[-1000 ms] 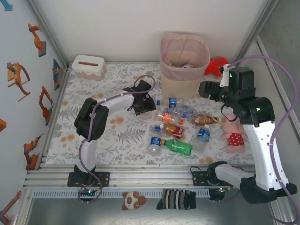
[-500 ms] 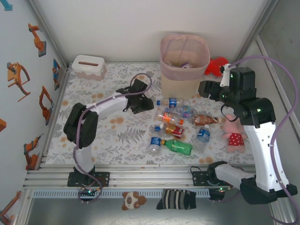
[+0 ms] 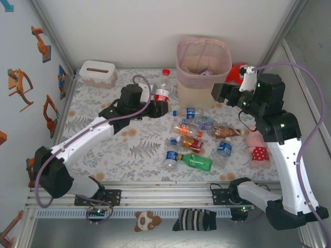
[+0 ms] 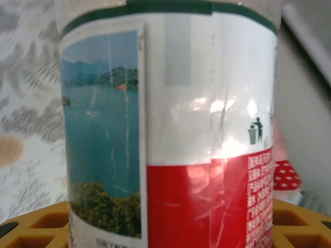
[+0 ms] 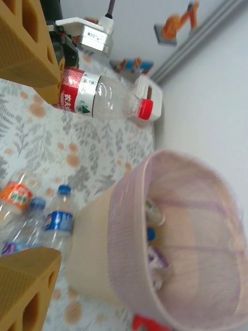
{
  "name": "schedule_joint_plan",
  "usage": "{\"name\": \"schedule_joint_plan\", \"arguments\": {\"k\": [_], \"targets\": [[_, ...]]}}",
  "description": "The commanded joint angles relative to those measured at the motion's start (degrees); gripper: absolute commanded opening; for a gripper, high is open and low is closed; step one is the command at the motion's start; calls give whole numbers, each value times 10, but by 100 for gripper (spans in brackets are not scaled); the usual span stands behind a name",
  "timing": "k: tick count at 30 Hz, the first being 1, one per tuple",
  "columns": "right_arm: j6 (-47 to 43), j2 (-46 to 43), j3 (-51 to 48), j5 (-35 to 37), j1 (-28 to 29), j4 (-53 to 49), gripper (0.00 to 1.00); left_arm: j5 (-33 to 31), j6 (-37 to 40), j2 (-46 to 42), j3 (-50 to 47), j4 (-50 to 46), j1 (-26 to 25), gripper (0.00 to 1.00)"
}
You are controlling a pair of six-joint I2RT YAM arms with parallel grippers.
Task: Put the plastic bottles in the bin
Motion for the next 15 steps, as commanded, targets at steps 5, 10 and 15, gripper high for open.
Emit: {"name": "schedule_joint_plan", "arguments": {"k": [5,10,15], "targets": [[41,-19,-12,-142,-3,156,80,131,108,-79,1,86,-24,50],[73,-19,-34,-231,2,265,80,220,123,-98,7,133,-39,50],[85,-16,-51,-298,22,363,84,278,109,-104,8,191,-48,50]]}}
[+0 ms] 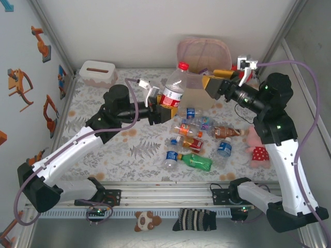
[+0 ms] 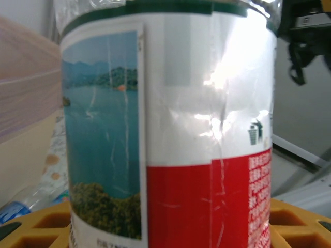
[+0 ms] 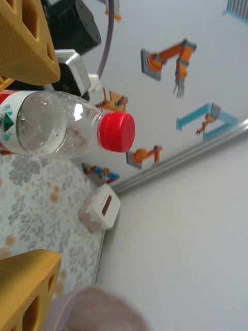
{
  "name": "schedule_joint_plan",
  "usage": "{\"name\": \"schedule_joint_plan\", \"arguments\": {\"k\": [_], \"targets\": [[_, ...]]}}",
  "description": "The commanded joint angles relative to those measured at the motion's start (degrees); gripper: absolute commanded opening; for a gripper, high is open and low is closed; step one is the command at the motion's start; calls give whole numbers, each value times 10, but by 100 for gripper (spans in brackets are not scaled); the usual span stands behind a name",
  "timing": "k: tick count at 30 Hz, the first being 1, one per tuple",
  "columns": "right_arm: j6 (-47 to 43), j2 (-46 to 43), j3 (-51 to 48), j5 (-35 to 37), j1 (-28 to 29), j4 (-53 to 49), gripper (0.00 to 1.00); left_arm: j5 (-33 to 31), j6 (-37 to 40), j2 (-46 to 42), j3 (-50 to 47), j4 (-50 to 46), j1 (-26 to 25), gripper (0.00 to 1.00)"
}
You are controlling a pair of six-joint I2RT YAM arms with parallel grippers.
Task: Put the plastic bottles in the bin
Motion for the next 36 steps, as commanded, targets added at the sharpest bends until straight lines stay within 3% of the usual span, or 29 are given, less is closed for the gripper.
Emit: {"name": "schedule_joint_plan", "arguments": {"k": [1,8,15,24,36], "targets": [[15,0,-6,-76,20,112,85,81,6,-14,8,73,-5,50],[3,17,-20,-135,69,195,93,143,-28,-17,11,152,-17,50],[-85,45,5,-154,150,151,96,156,-36,-28,13,179,-26,51],[-134,83,31,-114,204,79,91,121,-6,-53,11,148,-31,51],[-126,96,25,-115,232,102,82,67,27,-64,1,105,-31,52]]}}
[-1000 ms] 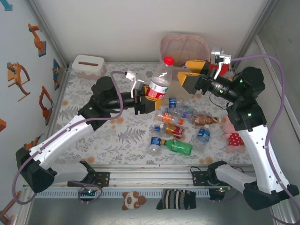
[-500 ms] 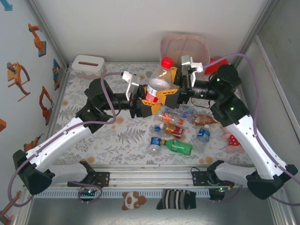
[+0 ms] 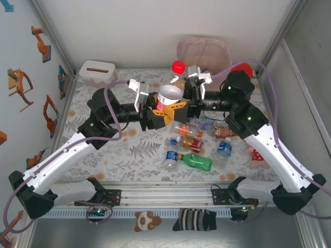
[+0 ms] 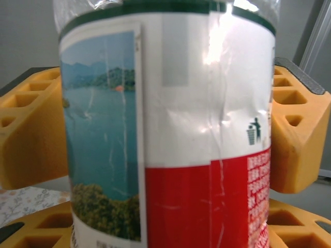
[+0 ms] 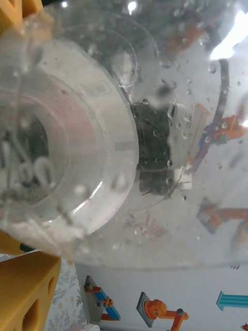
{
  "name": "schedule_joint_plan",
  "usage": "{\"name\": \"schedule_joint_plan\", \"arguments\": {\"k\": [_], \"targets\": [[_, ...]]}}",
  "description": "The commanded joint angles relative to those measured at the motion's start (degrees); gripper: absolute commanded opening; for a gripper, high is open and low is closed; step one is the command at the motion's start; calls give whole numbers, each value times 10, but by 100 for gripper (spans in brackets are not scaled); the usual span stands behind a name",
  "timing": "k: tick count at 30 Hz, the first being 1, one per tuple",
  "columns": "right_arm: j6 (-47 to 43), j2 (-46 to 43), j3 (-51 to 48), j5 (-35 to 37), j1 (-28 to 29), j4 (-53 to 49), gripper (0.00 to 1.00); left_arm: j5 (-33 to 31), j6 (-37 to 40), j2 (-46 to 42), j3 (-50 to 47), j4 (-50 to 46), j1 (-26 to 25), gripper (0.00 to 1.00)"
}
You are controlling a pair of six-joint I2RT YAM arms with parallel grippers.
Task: Put the plastic bottles in the bin
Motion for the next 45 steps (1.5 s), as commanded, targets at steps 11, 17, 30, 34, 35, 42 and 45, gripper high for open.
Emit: {"name": "schedule_joint_plan", "arguments": {"k": [11,17,30,34,35,42,45], "targets": [[25,7,20,24,6,19,70,-56,35,-30,-12,-21,-4,58],[23,5,27,50,6,8,69,-75,39,-44,-22,-20,-4,70],[-20,11,85,134,4,-87,66,-108,55,-76,-45,-46,-4,76],[-55,21,125,185,0,-151,66,-128,60,-94,-63,-64,-4,77],[-64,26,138,198,-2,-170,66,-133,61,-99,-69,-68,-4,77],[-104,71,226,305,-44,-282,65,-160,68,-131,-91,-92,-4,77],[-104,101,266,356,-79,-322,64,-168,73,-139,-93,-107,-4,77]]}}
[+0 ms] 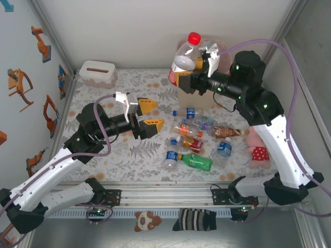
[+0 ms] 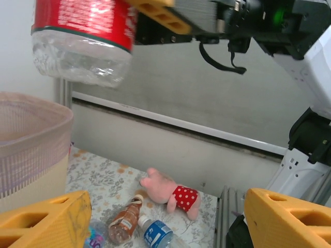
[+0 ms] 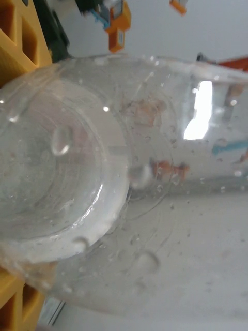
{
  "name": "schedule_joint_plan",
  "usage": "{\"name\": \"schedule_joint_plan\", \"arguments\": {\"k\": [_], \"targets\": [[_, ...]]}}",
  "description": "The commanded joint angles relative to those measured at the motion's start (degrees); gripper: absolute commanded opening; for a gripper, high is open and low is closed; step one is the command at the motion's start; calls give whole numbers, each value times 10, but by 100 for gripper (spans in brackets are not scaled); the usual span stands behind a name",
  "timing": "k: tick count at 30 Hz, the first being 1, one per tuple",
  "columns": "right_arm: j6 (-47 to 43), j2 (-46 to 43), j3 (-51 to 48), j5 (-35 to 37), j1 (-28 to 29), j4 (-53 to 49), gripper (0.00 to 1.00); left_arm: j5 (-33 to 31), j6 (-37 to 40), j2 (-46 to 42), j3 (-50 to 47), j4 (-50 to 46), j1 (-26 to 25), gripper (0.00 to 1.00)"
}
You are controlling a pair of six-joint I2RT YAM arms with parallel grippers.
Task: Put the plastic bottles in the bin
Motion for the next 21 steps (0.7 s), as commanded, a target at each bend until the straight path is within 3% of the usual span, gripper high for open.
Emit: {"name": "schedule_joint_plan", "arguments": {"k": [1,11,21], "targets": [[-17,32,46,93,-40,-71,63,-15,19,-18,-5,-16,-4,77],[-17,189,201,192,-139,-183,57,-36,20,-42,-24,-37,-4,77],[-17,362,339,217,-183,-250,54,-62,19,-68,-51,-46,-3,77]]}}
